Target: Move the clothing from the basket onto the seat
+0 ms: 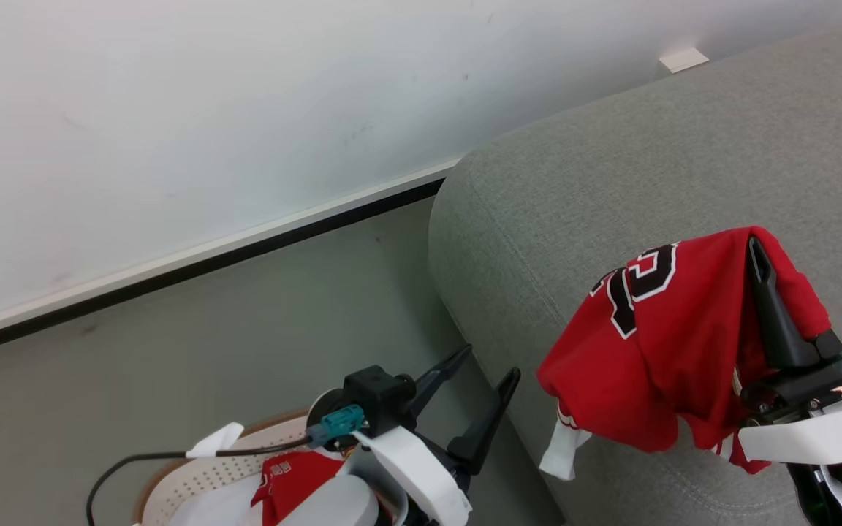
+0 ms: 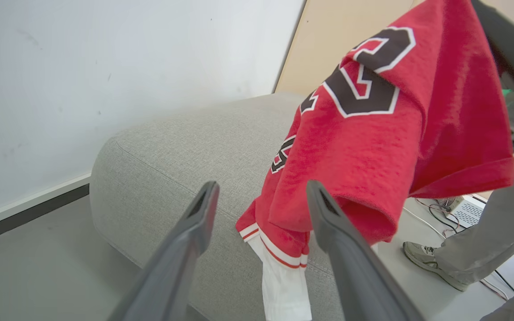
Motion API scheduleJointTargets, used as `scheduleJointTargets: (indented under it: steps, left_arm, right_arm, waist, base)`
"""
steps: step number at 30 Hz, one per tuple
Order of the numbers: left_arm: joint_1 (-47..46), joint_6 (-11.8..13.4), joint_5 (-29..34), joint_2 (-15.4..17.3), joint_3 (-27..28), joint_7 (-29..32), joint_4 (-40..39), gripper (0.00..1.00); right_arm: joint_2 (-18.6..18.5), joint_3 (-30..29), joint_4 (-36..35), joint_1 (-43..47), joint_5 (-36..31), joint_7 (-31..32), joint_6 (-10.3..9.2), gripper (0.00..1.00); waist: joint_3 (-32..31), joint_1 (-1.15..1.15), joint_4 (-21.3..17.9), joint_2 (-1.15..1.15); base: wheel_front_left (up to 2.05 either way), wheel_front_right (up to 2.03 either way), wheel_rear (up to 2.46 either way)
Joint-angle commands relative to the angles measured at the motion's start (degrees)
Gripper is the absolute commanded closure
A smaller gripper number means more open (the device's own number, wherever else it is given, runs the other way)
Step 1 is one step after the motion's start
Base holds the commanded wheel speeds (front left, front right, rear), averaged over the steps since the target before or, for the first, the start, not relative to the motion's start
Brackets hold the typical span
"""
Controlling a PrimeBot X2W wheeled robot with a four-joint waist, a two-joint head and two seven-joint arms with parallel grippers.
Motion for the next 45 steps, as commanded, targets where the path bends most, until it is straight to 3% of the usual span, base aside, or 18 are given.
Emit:
scheduleJointTargets:
  steps: [1,11,20,29,35,45]
  left_arm:
    - [-0.31,-0.15,-0.80,0.11,0.00,-0.17,0.33,0.00]
    - [-3.78,-0.31,-0.89,1.17,-0.47,0.24,0.66,0.00]
    - [-8.05,-0.37,-0.71,2.73,-0.80,1.20,-0.53,0.00]
    - [-10.56,-0.33,-0.47,3.94,-0.54,1.05,-1.18,0.00]
    - [-11.74,-0.32,-0.15,4.51,-0.50,1.05,-1.23,0.00]
    - [-12.89,-0.01,-0.31,4.61,-0.39,0.83,-1.43,0.00]
  right_arm:
    - [-0.18,0.22,-0.43,-0.62,-0.04,-0.02,-0.12,1.00]
    - [-6.78,4.02,2.66,-13.65,4.44,-0.02,-0.12,1.00]
    - [-16.83,5.39,13.19,-31.66,12.32,-0.02,-0.12,1.00]
    - [-23.82,4.58,24.08,-43.91,13.09,-0.02,-0.12,1.00]
    - [-24.00,8.56,35.67,-47.44,10.64,1.14,-0.12,1.00]
    - [-21.57,12.97,54.31,-46.95,13.83,10.11,-0.12,1.00]
  waist:
    - [0.37,0.00,0.27,-0.01]
    - [7.08,0.00,3.41,-0.01]
    - [16.54,0.00,8.78,-0.01]
    - [22.46,0.00,12.72,-0.01]
    - [25.05,0.00,14.26,-0.01]
    - [27.20,0.00,16.41,-0.01]
  base:
    - [0.00,0.00,0.00]
    - [0.00,0.00,0.00]
    - [0.00,0.00,0.00]
    - [0.00,0.00,0.00]
    - [0.00,0.00,0.00]
    - [0.00,0.00,0.00]
